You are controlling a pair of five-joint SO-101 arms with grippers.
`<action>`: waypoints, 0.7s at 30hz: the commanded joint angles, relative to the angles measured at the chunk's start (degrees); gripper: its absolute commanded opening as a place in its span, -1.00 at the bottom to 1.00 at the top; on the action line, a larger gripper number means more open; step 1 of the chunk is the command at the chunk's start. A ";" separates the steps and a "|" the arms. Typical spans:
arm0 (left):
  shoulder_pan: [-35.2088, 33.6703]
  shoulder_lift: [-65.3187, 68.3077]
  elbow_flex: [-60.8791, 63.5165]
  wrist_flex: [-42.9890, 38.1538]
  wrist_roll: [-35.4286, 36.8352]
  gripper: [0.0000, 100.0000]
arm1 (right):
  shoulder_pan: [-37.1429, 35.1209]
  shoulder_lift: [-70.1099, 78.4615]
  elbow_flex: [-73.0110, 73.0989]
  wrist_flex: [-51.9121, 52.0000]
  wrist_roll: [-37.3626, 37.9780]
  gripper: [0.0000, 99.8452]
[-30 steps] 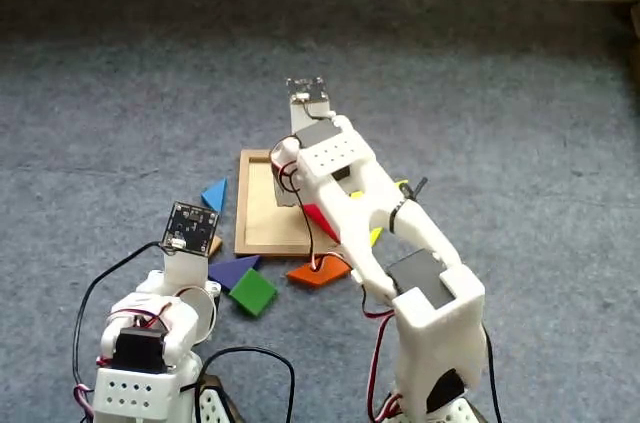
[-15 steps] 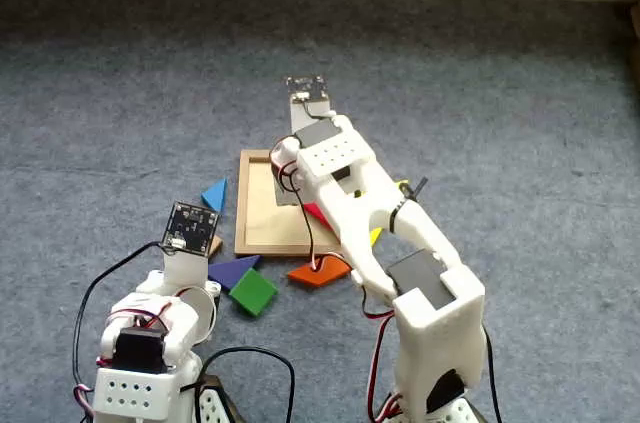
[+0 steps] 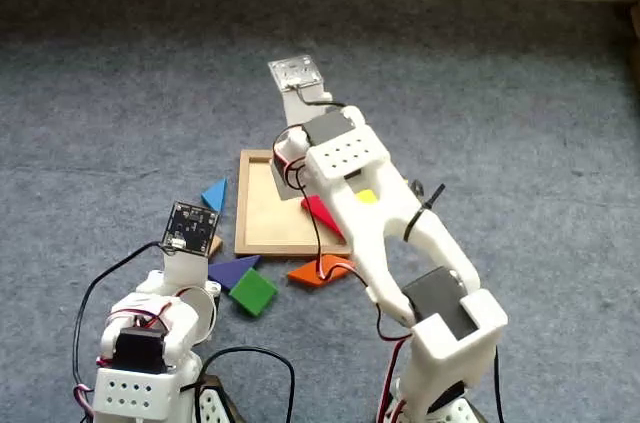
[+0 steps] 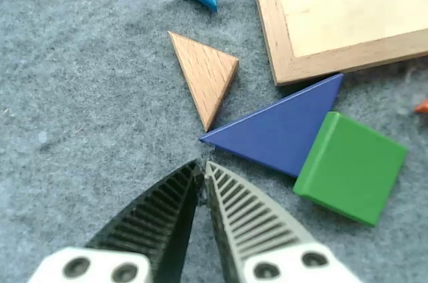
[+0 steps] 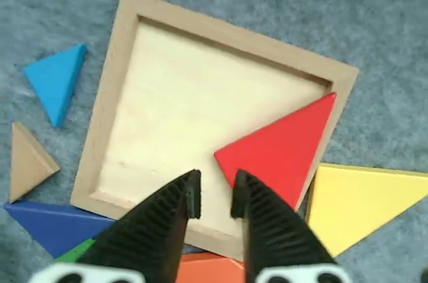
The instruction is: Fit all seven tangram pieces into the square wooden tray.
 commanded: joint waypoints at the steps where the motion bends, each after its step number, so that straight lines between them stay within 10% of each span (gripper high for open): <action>1: -0.84 -0.48 1.10 0.26 0.44 -0.99 | 0.48 -3.56 0.66 1.10 4.22 -0.98; 21: -0.84 -0.48 1.10 0.26 0.44 -0.99 | 5.14 9.36 3.30 -4.62 5.10 -0.98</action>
